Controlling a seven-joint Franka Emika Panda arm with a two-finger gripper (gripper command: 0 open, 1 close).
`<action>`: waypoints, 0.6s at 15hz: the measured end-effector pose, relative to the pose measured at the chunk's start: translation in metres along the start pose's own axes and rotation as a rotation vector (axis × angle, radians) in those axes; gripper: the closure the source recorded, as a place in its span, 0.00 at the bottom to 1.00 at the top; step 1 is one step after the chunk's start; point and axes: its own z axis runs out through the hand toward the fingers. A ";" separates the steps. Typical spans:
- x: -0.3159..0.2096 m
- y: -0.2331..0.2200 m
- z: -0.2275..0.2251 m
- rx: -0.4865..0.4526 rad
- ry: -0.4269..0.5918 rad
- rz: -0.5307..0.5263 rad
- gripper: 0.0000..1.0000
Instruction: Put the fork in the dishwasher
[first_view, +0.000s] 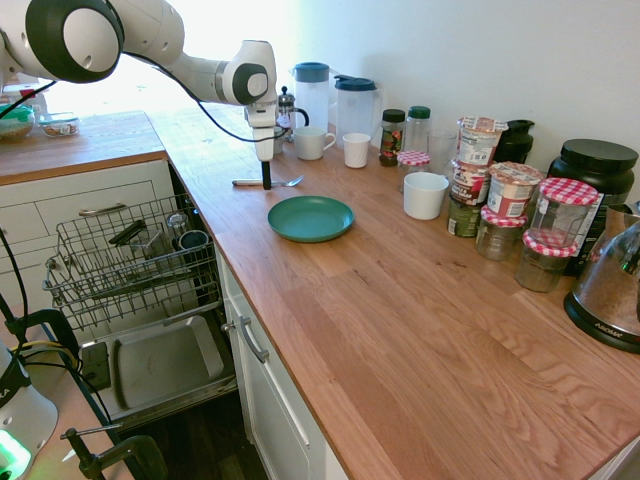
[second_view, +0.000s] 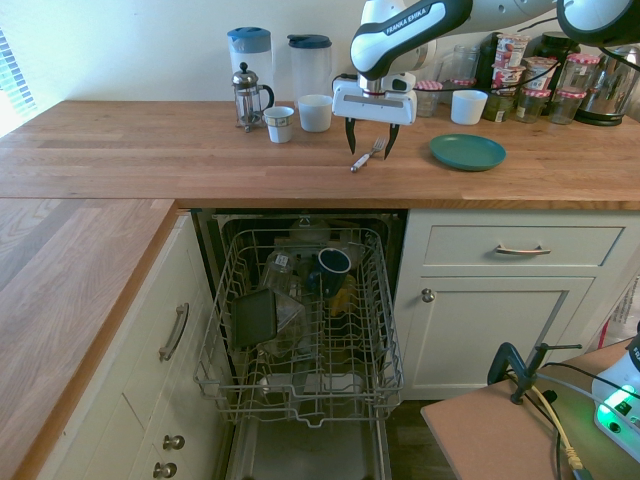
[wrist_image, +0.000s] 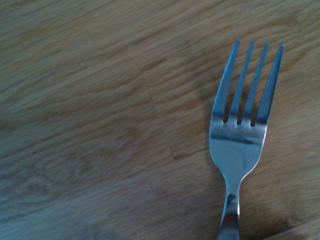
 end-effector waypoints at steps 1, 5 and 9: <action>0.000 0.000 0.001 -0.002 0.001 0.001 1.00; 0.001 0.000 0.003 -0.004 0.001 0.001 1.00; 0.000 0.000 0.003 -0.004 0.000 0.001 1.00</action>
